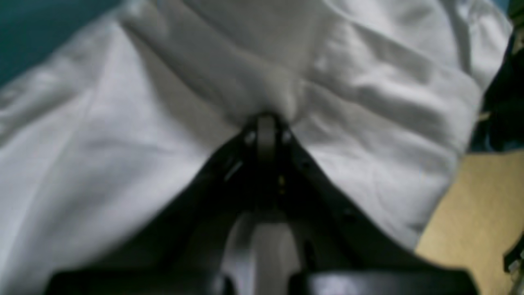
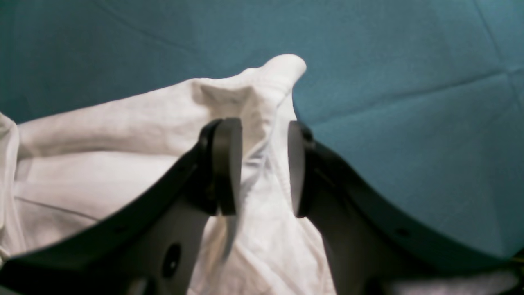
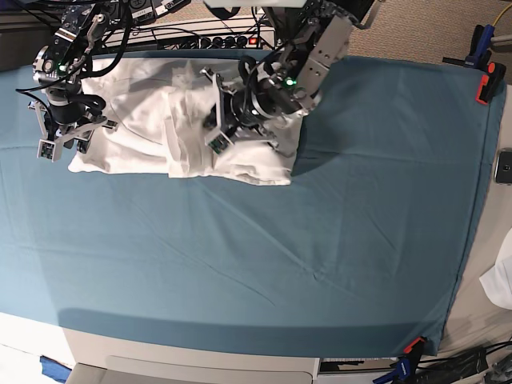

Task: Fold the T-shirt properly
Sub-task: 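Press and tuck the loose folded fabric with the left gripper, then flatten the folded bundle with both grippers pressing on top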

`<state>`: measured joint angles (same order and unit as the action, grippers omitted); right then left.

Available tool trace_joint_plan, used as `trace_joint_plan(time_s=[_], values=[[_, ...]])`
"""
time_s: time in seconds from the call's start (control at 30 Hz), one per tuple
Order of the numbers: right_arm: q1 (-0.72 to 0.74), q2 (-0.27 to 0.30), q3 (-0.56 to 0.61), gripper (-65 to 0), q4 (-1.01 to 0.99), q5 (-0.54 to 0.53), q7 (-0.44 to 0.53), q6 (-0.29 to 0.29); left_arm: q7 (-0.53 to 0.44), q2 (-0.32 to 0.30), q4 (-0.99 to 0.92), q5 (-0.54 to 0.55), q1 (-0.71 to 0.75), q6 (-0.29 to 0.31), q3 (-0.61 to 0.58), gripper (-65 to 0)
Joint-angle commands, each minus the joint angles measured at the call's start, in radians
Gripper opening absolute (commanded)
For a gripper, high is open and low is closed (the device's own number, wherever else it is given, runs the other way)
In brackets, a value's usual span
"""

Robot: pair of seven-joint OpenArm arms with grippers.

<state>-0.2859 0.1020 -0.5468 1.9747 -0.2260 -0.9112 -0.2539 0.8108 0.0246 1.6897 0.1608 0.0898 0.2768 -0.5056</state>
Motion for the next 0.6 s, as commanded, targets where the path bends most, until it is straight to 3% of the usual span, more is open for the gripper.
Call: trace_joint_plan(time_s=[0.0,0.17,0.37,0.57], values=[[0.006,0.014,-0.004,-45.6,0.014,-0.005,0.03,0.004,-0.009,0.014,0.0,0.011,-0.01,0.002,-0.015,-65.0],[0.006,0.014,-0.004,-45.6,0.014,-0.005,0.034,0.004,0.006,0.014,0.014,0.079,-0.01,0.014,-0.064,-65.0],[0.006,0.014,-0.004,-45.6,0.014,-0.005,0.037,0.004,0.05,0.014,0.072,0.239,-0.01,0.179,-0.093,-65.0],[0.006,0.014,-0.004,-45.6,0.014,-0.005,0.037,0.003,0.05,0.014,0.083,0.282,-0.01,0.246,-0.093,-65.0]])
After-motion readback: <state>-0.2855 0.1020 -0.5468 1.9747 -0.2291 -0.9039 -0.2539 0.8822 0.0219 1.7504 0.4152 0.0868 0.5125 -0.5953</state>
